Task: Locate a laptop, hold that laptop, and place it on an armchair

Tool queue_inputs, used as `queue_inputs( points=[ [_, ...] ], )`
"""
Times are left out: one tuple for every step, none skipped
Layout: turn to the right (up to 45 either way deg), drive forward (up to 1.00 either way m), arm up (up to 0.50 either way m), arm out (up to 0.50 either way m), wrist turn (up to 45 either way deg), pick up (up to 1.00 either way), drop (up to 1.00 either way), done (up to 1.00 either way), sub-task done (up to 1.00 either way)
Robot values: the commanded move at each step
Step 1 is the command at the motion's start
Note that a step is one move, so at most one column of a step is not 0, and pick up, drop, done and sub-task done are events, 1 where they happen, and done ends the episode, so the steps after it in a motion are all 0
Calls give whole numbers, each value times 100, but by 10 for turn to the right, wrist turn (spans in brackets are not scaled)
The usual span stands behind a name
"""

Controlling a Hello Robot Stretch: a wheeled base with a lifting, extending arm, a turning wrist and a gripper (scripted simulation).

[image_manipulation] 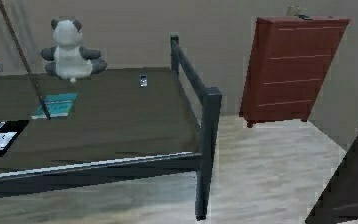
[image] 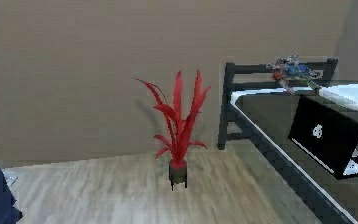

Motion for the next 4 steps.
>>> queue_inputs(
  points=[
    [360,0,0,0,0,0,0,0,0],
    [0,65,0,0,0,0,0,0,0],
    [-450,0,0,0,0,0,0,0,0],
    [-270,0,0,0,0,0,0,0,0]
  ],
)
